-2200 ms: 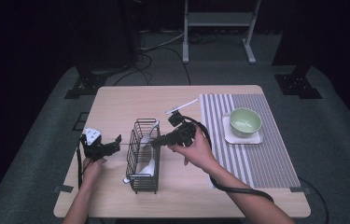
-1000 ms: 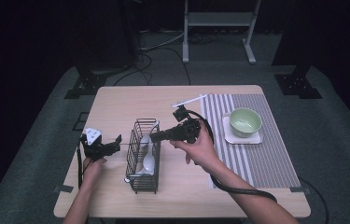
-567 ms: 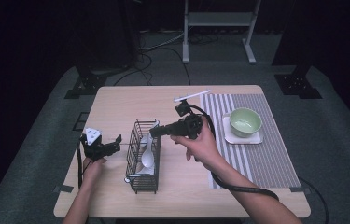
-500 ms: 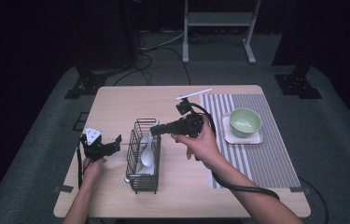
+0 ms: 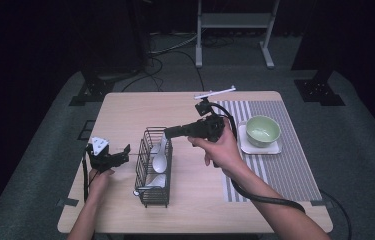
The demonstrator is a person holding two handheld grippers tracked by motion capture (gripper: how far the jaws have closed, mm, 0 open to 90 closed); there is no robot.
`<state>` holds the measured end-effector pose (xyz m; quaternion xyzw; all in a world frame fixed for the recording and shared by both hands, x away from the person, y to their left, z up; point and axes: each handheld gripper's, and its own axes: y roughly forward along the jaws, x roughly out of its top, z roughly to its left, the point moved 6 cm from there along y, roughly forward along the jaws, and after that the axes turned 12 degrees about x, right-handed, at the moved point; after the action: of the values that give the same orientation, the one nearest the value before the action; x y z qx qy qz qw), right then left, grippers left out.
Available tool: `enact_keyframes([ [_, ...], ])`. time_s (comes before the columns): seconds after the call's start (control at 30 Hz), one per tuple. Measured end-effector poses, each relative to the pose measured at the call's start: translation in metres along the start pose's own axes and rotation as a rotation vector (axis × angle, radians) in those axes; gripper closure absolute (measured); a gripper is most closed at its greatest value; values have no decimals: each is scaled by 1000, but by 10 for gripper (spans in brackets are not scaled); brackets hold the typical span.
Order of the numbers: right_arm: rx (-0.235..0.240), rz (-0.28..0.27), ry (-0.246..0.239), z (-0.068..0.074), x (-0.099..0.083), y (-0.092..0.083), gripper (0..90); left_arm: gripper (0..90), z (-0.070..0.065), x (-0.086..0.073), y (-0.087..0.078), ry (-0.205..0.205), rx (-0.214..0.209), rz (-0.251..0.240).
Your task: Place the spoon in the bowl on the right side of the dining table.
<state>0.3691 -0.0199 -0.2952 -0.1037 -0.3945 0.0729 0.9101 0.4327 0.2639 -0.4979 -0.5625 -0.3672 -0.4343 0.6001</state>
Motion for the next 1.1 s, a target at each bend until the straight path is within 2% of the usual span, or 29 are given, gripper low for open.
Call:
enact_keyframes([
  [0.6, -45, -45, -18, 3, 0, -32, 858, 9, 0, 0, 0, 0, 1, 1],
  [1.1, -96, -58, 10, -13, -14, -52, 858, 10, 0, 0, 0, 2, 2, 0],
])
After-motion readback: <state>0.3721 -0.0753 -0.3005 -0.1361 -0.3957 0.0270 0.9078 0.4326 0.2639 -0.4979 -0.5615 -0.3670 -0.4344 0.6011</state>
